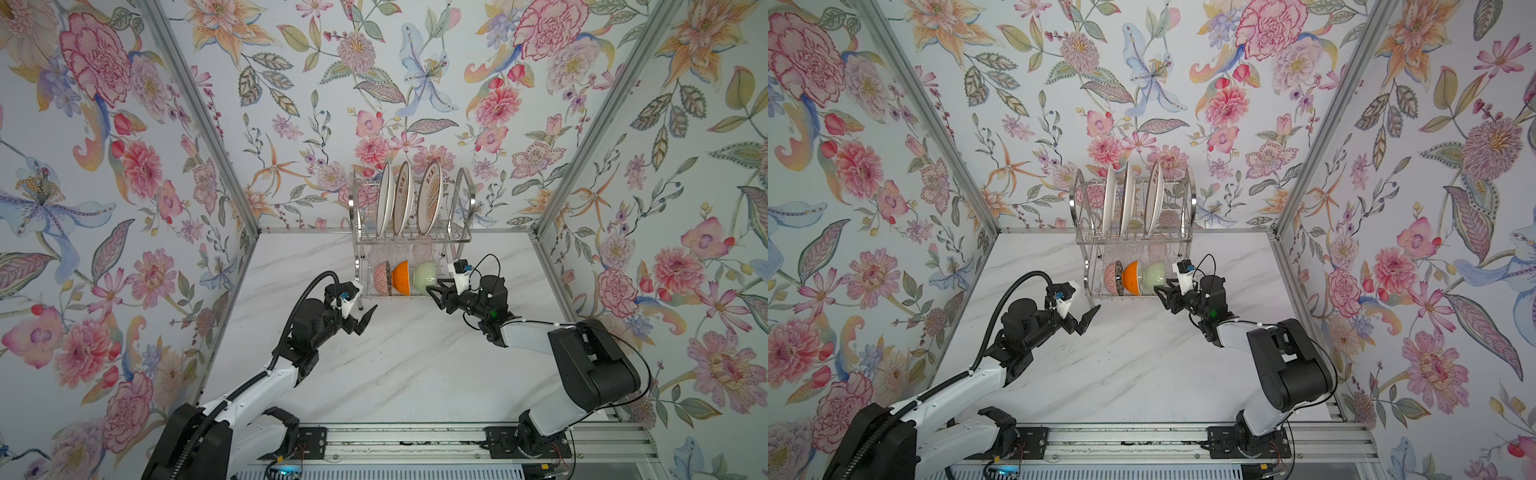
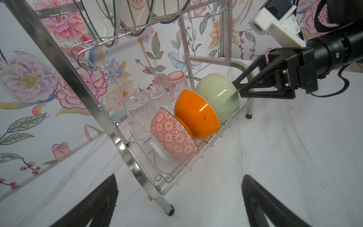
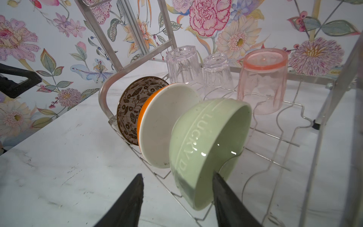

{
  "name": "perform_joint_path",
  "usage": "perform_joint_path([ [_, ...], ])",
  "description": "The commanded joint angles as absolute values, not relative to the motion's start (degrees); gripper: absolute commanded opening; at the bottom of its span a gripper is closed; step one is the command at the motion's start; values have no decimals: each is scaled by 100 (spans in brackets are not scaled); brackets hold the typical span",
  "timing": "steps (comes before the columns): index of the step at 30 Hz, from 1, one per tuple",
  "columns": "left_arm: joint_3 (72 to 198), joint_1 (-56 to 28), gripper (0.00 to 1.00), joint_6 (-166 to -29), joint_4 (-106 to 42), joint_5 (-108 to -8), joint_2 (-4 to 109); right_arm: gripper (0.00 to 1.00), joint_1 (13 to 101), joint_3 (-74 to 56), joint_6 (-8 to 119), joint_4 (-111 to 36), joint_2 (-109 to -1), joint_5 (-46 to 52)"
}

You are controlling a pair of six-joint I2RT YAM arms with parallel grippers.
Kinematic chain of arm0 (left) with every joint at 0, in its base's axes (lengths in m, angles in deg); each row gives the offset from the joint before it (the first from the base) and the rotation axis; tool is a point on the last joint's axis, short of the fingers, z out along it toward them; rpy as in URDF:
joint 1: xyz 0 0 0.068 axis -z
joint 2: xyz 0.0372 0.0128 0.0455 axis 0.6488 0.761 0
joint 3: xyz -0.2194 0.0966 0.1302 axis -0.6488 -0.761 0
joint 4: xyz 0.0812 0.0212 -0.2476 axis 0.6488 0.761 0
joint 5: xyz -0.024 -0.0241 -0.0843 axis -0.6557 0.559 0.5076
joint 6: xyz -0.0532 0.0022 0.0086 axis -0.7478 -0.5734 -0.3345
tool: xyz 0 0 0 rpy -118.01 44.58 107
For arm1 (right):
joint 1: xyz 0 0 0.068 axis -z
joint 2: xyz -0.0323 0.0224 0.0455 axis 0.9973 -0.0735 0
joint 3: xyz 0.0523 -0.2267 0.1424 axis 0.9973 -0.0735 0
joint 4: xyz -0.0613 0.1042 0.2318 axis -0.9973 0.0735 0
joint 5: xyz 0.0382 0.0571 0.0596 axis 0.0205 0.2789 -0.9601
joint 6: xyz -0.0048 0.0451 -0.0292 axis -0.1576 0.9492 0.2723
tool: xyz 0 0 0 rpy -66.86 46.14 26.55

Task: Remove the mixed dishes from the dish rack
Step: 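Reach the right gripper toward the pale green bowl in the rack, then close the right gripper on the rim of the pale green bowl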

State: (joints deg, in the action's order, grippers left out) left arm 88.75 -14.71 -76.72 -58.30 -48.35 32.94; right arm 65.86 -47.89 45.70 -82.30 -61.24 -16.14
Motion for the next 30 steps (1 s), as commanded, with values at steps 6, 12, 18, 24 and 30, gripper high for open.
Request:
perform_joint_path([
  [6,8884,-1359,99,-7722,-5980,-4959,3412,51,6671,-4355,4692,-8460,-6610,-2126],
  [12,8915,-1296,99,-7727,-5973,-4986,3528,47,6688,-4144,4682,-8428,-6898,-2377],
  [18,8970,-1233,99,-7698,-5971,-5002,3626,44,6691,-4039,4676,-8619,-7100,-2557],
  [24,9000,-1189,99,-7678,-5972,-5023,3680,39,6713,-3946,4640,-8812,-7279,-2722],
  [30,8993,-1153,99,-7676,-5971,-5043,3689,35,6727,-3832,4630,-8892,-7446,-2921],
])
